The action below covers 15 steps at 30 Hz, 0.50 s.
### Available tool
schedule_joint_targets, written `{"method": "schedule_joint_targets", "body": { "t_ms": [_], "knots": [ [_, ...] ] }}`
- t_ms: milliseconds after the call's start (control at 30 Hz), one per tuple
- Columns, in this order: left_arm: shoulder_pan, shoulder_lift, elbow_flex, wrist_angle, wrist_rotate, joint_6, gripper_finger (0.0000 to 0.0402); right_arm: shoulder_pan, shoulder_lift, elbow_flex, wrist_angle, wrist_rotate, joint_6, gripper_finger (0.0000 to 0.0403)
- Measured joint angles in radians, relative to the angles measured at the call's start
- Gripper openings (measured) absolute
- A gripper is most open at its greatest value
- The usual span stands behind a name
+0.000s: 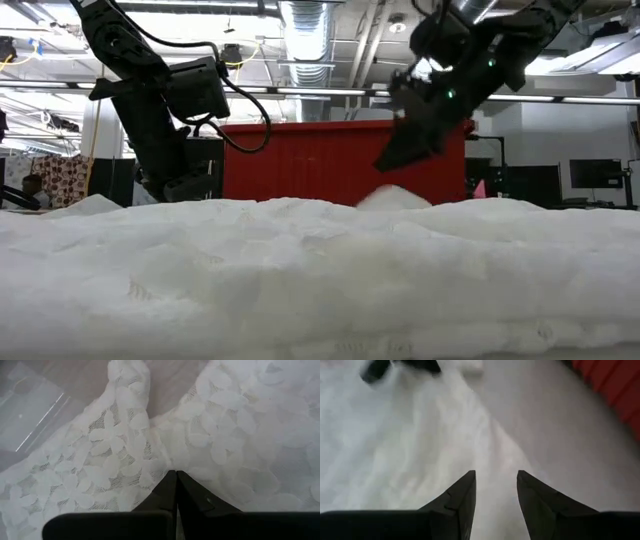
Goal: Fold Laundry from Bin
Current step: Fold the white shirt
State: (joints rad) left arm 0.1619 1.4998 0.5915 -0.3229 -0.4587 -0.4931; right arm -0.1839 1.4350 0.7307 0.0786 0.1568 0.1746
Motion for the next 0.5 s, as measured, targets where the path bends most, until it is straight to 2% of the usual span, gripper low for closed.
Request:
{"method": "schedule_joint_targets", "body": {
  "t_ms": [167,300,333,467,500],
  "knots": [
    [0.0,0.0,0.0,0.0,0.0,-0.001,0.0,0.013,-0.019,0.0,0.021,0.018,-0.071,0.0169],
    [0.0,0.0,0.0,0.0,-0.002,0.0,0.0,-0.01,-0.005,0.001,-0.122,0.273,-0.005,0.0167],
    [0.0,0.0,0.0,0.001,-0.003,0.0,0.0,-0.028,-0.005,-0.001,-0.162,0.29,0.004,0.0165],
    [0.0,0.0,-0.001,0.007,-0.01,-0.001,0.0,-0.112,-0.006,0.0,-0.222,0.268,0.019,0.0164],
    [0.0,0.0,-0.001,0.008,-0.012,-0.001,0.0,-0.132,-0.006,0.0,-0.224,0.233,0.019,0.0164]
  ]
}}
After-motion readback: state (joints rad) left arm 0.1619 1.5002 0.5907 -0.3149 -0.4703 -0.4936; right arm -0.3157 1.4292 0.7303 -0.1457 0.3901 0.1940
